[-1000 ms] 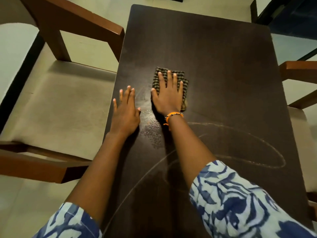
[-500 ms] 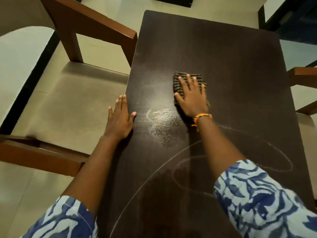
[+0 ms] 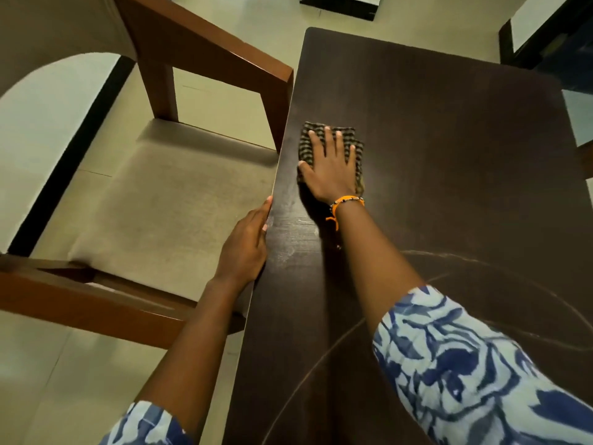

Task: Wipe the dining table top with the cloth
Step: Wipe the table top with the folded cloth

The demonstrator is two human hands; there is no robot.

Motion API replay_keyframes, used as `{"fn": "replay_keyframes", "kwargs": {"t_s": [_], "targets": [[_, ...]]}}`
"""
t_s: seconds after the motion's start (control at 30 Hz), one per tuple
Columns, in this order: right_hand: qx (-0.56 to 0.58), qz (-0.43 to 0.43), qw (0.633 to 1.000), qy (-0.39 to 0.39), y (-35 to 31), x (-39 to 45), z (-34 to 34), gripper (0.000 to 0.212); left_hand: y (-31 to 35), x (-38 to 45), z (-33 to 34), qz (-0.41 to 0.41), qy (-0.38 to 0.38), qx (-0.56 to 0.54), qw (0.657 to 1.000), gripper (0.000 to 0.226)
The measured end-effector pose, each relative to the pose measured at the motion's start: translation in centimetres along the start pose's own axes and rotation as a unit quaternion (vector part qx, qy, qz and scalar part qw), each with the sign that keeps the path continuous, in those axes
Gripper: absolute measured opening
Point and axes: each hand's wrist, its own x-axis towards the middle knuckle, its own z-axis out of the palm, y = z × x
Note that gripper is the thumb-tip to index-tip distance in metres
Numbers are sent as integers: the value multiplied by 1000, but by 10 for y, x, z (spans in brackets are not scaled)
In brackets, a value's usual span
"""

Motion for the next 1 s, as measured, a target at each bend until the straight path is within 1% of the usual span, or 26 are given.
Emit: {"fn": "replay_keyframes", "kwargs": {"t_s": [0.1,0.17,0.37,0.47,0.6,0.7,0.9,1.0], "targets": [[4,-27,999,-18,-18,27,0,62,-1,-2,1,-15,-21,-12,1000,52],[3,-36,999,-35,-26,51,0,62,-7,-1,2,-24,-16,-15,999,54],[6,-37,998,-50,-26,81,-7,61,-4,0,7,-46,-10,35,998,58],[4,-49,998,-50,-29,67,-4,61,-4,0,4,-55,-19,25,998,57],[-7,-89,996,-26,-33,26,10,60,-4,1,2,-68,-29,-4,997,57],[-16,-102,995,-17,-43,-1,20,61,-4,2,0,-84,-37,-29,995,54],[-6,-107,994,-33,-50,-31,26,61,1,-2,-2,-119,-46,-5,992,47],[-11,-130,991,-43,-36,-38,20,61,4,-12,-2,-111,-22,21,993,47]]}}
